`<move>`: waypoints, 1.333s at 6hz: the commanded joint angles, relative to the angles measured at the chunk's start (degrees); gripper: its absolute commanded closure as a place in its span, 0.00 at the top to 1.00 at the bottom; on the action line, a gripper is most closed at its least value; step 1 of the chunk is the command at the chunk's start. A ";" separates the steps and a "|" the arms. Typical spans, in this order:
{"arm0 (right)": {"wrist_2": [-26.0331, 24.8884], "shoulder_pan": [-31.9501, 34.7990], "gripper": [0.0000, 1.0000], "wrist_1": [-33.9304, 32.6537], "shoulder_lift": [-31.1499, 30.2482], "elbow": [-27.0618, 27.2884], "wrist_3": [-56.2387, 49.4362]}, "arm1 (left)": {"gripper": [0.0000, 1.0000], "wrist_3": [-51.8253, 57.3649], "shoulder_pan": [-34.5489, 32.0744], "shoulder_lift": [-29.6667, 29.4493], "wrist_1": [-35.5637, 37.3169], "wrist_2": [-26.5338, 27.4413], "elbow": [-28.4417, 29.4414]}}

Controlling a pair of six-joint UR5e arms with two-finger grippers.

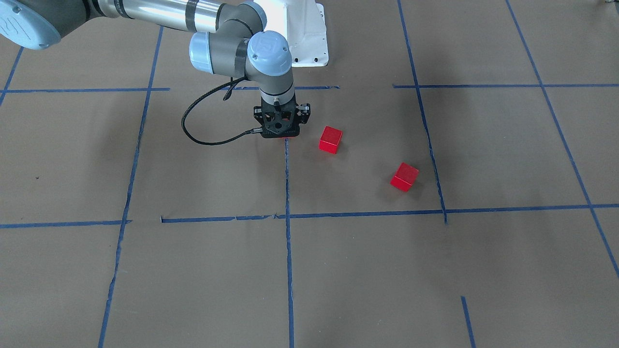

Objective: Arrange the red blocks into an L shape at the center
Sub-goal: 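Carry the red cube with the right gripper toward the table center, then lower the cube at center and open the right gripper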

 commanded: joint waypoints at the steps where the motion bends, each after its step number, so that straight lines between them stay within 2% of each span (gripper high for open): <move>1: -0.05 -0.02 0.71 0.00 0.06 -0.47 -0.43 | 1.00 0.23 0.00 0.02 0.00 0.00 0.25; 3: -0.14 -0.02 0.99 0.00 0.41 -1.00 -0.52 | 1.00 0.23 0.00 0.02 0.00 0.00 0.17; 5: 0.03 1.11 1.00 -0.09 0.85 0.39 -0.61 | 1.00 -0.12 0.09 -0.07 0.00 0.00 -0.44; 6: 1.60 3.64 1.00 -0.44 -0.02 4.06 -0.52 | 1.00 -0.04 1.57 -0.24 -0.09 -1.31 -0.36; 7: 5.88 6.97 1.00 -0.53 -2.46 7.40 -0.52 | 1.00 -0.12 3.67 -0.68 -0.26 -6.28 -0.19; 8: 9.31 9.88 1.00 -0.53 -9.10 15.70 -0.52 | 1.00 -0.38 8.57 -3.55 -1.74 -7.11 -0.79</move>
